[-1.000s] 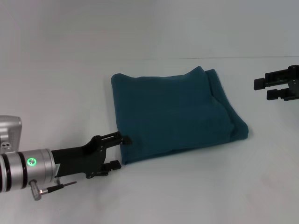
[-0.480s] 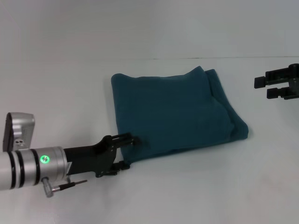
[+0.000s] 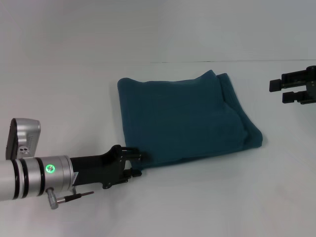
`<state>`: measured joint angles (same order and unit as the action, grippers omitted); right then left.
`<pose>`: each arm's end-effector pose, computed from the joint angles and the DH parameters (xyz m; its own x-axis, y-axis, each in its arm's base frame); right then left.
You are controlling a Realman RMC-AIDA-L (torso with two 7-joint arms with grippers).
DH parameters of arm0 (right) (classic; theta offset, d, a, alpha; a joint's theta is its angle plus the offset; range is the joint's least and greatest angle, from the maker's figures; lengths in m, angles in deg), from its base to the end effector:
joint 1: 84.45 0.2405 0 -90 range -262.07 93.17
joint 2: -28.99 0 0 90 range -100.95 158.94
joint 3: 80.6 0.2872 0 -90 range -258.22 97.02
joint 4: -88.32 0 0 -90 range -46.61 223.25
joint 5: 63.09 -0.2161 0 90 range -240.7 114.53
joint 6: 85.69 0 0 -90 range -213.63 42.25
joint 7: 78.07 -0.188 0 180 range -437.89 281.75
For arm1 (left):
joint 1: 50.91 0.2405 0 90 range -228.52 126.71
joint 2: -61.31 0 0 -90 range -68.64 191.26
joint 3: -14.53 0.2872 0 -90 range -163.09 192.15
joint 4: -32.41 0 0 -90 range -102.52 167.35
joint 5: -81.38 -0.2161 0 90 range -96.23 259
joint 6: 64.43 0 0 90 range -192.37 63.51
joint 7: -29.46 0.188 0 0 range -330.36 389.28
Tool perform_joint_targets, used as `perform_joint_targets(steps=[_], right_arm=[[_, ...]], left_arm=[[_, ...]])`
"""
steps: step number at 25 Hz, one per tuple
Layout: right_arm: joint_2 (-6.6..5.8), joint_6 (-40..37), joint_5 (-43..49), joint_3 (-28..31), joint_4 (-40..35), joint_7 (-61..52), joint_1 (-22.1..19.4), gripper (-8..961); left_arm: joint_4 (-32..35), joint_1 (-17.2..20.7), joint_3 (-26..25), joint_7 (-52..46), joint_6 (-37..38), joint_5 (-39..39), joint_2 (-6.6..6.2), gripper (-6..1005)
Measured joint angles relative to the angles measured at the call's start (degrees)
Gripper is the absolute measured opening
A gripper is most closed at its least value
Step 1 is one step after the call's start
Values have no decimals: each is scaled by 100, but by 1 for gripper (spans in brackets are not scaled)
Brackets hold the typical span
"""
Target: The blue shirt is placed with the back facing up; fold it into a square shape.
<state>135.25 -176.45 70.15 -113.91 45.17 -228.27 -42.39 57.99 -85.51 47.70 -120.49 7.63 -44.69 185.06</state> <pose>0.2761 0.4419 0.0614 0.1220 -0.9127 -0.3900 -0.9904 -0.1377 0.0126 -0.2936 0.3651 -0.1312 -0.3470 0.8932 0.2861 0.9095 0.2459 0.3353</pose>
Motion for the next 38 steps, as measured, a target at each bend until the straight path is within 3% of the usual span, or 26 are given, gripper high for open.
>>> perform_joint_targets(steps=[1,12,23,38], right_arm=[[0,-1,0,4,0,0,-2,676],[0,-12,0,52,18,0,-13,676],[-9,-11,0,64,71,0,-45,676],[-9,-11,-68,70,79,0,-58,676]], left_arm=[[0,-2,6,0,1,-4,0,609],[0,0,83,-2,12,-13,-9,134],[178,212,127,48,206,-22,-26,9],[446,536,90,28,380,-22,-41,14]])
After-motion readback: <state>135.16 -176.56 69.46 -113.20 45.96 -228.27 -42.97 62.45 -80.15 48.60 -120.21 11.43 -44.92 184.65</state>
